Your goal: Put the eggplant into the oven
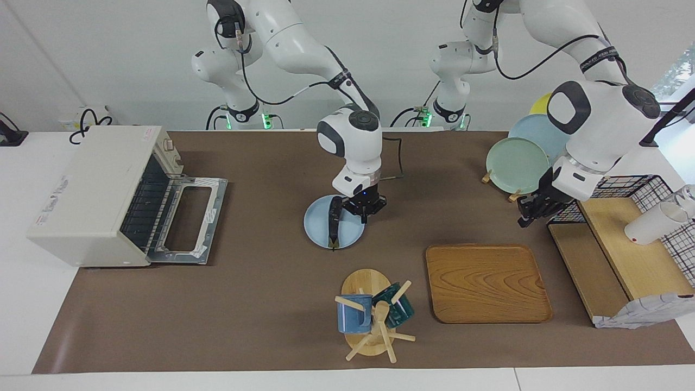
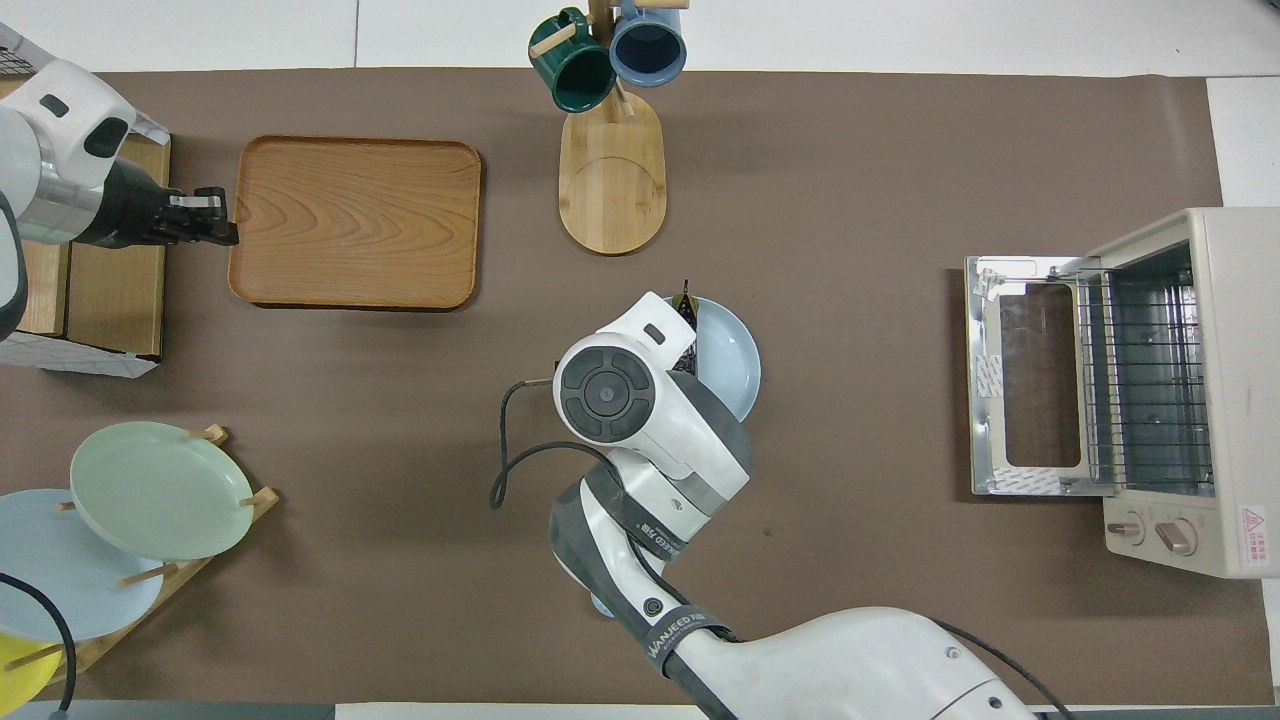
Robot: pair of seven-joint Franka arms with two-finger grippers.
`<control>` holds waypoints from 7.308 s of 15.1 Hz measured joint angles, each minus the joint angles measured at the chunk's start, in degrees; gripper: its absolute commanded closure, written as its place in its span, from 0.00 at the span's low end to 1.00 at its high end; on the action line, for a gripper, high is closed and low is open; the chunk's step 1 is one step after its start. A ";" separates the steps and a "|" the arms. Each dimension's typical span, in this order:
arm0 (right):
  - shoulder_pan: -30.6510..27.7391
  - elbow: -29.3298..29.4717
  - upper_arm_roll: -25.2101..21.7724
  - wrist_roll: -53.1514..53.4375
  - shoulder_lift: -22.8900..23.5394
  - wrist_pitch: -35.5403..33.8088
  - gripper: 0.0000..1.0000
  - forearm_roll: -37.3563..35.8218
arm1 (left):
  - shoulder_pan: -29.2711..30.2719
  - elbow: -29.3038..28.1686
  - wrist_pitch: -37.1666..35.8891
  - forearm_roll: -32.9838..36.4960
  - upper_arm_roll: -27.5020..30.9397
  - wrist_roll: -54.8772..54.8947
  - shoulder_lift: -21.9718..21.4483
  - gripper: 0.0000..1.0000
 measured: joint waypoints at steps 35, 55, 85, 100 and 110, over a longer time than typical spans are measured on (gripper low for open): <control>-39.78 -24.32 0.10 -33.87 -27.33 -7.27 0.66 -1.12 | -2.88 -2.44 -22.12 6.11 -1.10 5.37 -15.59 0.00; -35.01 -20.98 1.30 -26.37 -15.22 -4.59 0.92 -11.14 | -2.52 2.45 -24.28 7.16 -1.56 5.37 -13.78 0.00; -44.21 0.80 0.30 -48.65 -30.24 -41.05 0.00 2.71 | -0.98 2.45 -23.29 7.16 -1.23 1.12 -13.76 0.00; -41.31 12.04 -4.07 -48.71 -25.13 -52.33 0.00 3.39 | -0.98 2.46 -23.06 7.16 -1.30 1.15 -13.76 0.00; -40.57 12.24 -2.03 -48.71 -24.63 -52.43 0.00 3.43 | -0.99 2.46 -23.05 7.16 -1.40 1.15 -13.74 0.00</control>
